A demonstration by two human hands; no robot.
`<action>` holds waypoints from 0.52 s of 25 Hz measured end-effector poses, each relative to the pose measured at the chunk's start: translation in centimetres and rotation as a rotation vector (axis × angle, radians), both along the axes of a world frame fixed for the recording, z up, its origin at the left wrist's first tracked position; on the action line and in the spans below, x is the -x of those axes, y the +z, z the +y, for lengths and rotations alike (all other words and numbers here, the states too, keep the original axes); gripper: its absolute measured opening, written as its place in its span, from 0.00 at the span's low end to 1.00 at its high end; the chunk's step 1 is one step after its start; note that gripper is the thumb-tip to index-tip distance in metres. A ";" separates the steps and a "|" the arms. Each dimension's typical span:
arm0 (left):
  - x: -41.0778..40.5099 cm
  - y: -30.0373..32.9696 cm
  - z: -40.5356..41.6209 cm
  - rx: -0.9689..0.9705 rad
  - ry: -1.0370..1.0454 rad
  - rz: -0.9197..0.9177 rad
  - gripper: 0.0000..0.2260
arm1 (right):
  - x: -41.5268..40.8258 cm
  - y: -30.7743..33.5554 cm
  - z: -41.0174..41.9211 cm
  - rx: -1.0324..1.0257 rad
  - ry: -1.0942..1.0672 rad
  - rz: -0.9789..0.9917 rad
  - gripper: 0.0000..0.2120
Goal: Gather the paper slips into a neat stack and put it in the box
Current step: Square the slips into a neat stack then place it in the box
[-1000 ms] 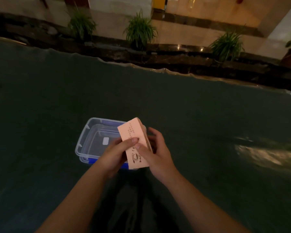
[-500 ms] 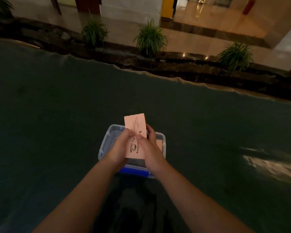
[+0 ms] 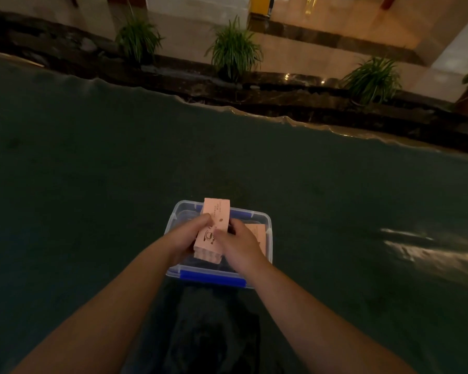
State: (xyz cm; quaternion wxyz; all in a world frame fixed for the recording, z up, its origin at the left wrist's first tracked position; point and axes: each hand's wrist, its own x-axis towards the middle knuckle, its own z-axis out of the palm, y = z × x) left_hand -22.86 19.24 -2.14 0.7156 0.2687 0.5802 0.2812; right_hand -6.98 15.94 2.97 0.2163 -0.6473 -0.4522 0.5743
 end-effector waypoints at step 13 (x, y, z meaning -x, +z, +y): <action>-3.7 -3.5 0.8 0.071 -0.073 0.152 0.15 | -1.3 -4.2 -0.3 -0.161 0.074 -0.385 0.20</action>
